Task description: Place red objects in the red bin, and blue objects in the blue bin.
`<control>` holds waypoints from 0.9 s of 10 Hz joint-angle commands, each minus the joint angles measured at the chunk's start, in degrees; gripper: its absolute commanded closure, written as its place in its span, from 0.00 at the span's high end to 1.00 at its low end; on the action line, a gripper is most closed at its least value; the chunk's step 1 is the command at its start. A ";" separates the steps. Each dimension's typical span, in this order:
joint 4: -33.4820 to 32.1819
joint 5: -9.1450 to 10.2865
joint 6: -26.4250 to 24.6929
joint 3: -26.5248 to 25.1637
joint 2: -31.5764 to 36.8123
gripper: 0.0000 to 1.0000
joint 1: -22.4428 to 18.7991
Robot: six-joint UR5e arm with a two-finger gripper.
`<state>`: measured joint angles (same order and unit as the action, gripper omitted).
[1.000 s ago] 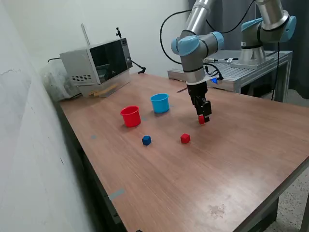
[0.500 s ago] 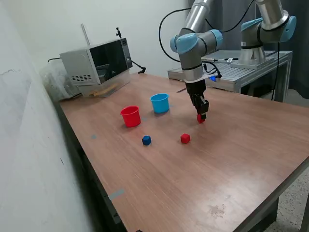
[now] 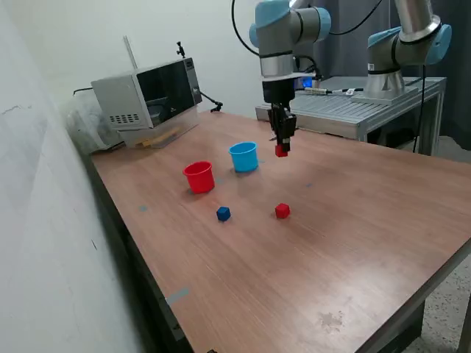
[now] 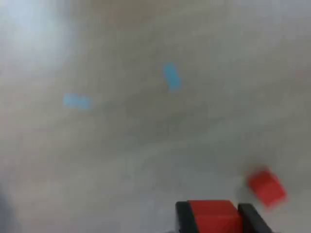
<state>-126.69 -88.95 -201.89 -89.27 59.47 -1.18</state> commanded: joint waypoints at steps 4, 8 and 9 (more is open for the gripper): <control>2.41 -0.87 6.15 9.62 0.83 0.00 7.50; 1.54 -0.96 8.71 18.68 -2.41 0.00 11.72; 1.36 -0.96 8.71 20.26 -4.43 0.00 13.47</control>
<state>-124.86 -89.91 -193.54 -71.59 57.33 10.34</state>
